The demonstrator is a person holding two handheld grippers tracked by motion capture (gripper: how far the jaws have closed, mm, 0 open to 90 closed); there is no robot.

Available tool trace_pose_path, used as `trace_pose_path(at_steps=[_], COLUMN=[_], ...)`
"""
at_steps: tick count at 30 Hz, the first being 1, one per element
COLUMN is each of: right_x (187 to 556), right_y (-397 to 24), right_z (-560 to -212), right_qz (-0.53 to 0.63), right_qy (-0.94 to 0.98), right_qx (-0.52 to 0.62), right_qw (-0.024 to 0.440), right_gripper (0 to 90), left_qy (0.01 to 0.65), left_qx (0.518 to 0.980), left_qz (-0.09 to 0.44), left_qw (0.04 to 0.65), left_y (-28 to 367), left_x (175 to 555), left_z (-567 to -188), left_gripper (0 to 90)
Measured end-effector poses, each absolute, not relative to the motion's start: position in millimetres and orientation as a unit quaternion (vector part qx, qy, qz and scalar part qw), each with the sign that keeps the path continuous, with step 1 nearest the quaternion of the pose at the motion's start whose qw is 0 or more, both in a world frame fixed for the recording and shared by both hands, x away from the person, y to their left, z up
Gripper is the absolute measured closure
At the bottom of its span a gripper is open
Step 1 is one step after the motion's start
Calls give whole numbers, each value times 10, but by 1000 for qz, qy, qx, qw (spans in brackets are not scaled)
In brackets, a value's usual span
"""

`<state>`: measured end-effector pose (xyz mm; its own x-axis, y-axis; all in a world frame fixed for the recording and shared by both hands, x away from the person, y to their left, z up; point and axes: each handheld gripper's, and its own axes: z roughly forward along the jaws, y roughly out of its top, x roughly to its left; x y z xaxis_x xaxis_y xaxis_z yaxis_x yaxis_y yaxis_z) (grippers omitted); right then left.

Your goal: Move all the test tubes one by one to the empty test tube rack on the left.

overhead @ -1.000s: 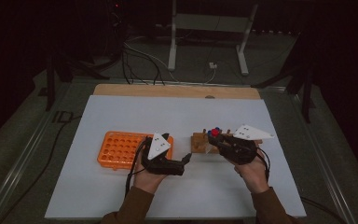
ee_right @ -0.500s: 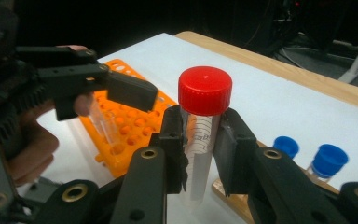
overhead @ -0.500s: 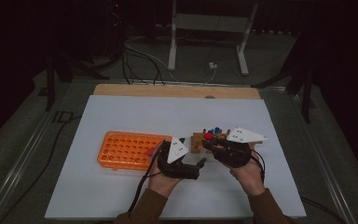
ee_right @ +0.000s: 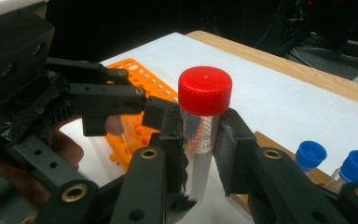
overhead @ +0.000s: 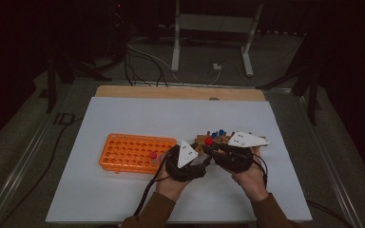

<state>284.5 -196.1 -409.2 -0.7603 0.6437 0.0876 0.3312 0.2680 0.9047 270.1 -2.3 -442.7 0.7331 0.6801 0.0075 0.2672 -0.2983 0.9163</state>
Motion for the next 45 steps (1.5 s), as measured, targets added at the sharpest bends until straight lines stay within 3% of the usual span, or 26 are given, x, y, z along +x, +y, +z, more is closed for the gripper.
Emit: trace_pose_path(at_steps=[5,14,40,45], right_x=[2846,2850,2845,2847], right_y=[-1956,-1953,-1957,-1999], right_z=[-4096,-4111,-4114,-4081], right_qz=[519,518,526,536], right_qy=[782,783,782,776], right_qx=[312,312,306,304], right_qw=[148,146,136,131], right_gripper=[742,742,738,566], left_qy=[299,287,284,294], left_qx=[781,784,784,783], left_qz=[193,182,180,179], left_qw=[514,520,521,518], left_y=[-6,9,17,66], left_x=[2719,2712,2716,2740], left_z=[-4425,-4420,-4415,-4424], left_gripper=[567,735,750,751])
